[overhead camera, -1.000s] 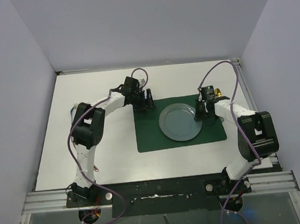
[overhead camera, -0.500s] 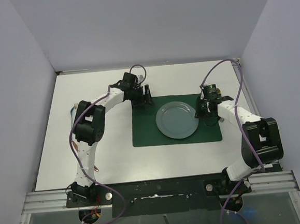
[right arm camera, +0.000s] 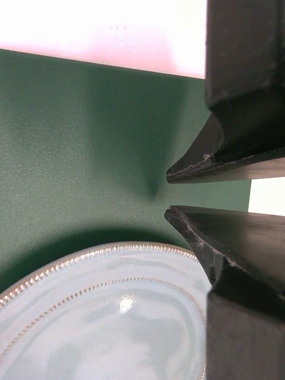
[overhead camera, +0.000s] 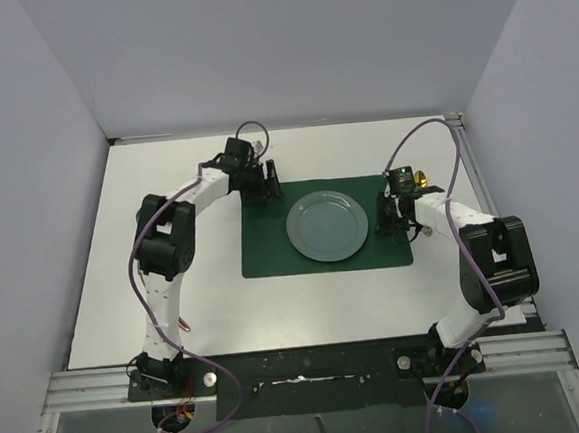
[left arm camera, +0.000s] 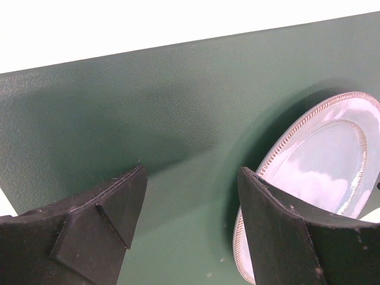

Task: Set the dinner table for one person
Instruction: Adjust the napkin at the center of the board.

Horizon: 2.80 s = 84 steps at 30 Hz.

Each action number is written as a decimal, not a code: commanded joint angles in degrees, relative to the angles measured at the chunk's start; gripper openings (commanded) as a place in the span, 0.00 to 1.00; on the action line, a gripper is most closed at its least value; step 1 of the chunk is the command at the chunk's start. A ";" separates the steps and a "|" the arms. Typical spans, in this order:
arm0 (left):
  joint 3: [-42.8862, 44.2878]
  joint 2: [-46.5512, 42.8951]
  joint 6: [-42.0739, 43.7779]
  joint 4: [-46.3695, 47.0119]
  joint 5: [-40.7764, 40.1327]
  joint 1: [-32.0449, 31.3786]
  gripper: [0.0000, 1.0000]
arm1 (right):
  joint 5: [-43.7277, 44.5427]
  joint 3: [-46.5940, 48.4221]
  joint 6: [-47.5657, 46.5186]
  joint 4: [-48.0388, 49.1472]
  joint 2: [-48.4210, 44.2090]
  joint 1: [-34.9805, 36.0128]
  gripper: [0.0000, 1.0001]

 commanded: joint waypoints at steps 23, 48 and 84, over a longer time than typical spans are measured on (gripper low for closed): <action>-5.65 -4.28 4.15 -5.14 -8.68 3.41 0.70 | -2.13 3.45 -0.09 2.38 1.84 -0.18 0.24; 4.65 5.27 10.59 -4.66 -4.37 -0.51 0.71 | -0.72 4.93 -1.30 0.30 2.26 -0.24 0.24; -6.09 -8.17 8.15 -2.69 -4.68 -0.63 0.72 | -2.16 8.48 -1.29 0.69 6.15 -0.27 0.23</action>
